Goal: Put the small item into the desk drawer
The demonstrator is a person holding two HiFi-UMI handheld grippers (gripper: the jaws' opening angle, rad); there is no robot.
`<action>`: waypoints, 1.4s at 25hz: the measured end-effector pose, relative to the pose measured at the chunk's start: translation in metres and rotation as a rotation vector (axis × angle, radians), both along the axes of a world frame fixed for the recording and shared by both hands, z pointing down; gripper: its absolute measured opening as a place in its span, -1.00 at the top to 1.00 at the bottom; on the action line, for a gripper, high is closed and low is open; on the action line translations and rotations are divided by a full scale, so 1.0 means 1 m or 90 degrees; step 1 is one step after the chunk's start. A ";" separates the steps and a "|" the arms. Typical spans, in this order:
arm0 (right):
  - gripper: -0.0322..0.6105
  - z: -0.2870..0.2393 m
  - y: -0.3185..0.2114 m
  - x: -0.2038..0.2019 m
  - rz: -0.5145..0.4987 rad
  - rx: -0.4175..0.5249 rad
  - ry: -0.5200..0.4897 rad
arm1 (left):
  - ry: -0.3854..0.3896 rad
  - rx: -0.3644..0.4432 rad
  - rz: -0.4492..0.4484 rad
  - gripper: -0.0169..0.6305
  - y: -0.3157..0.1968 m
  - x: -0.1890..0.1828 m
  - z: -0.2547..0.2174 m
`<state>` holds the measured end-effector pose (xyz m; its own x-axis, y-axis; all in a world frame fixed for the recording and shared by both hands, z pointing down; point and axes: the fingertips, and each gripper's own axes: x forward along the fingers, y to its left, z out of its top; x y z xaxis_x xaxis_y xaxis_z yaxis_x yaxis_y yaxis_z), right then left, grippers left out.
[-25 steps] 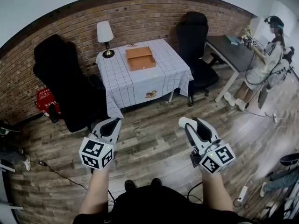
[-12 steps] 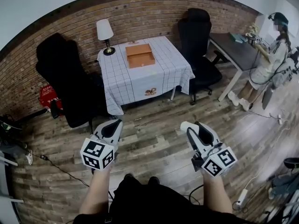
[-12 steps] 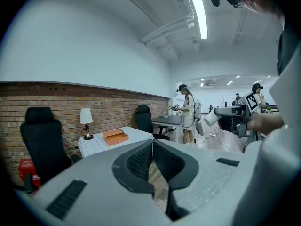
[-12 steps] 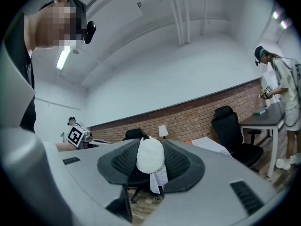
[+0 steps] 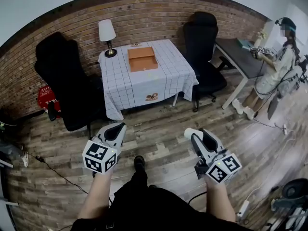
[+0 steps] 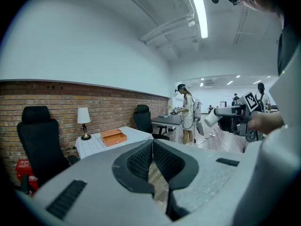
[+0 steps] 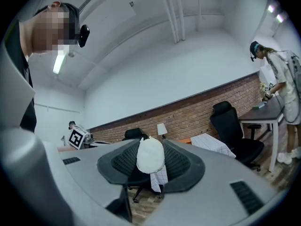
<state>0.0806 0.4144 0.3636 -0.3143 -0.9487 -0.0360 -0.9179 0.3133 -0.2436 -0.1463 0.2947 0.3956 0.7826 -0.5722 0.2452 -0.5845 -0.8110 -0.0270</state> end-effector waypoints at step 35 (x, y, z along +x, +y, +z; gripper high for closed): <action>0.41 -0.002 -0.377 0.014 -0.015 -0.096 0.055 | 0.045 -0.060 0.042 0.91 -0.366 0.049 0.020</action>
<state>0.0950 0.0377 0.3611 -0.3320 -0.9337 0.1337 -0.9303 0.3008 -0.2098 -0.0976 -0.0713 0.4155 0.8350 -0.4958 0.2385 -0.5273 -0.8449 0.0896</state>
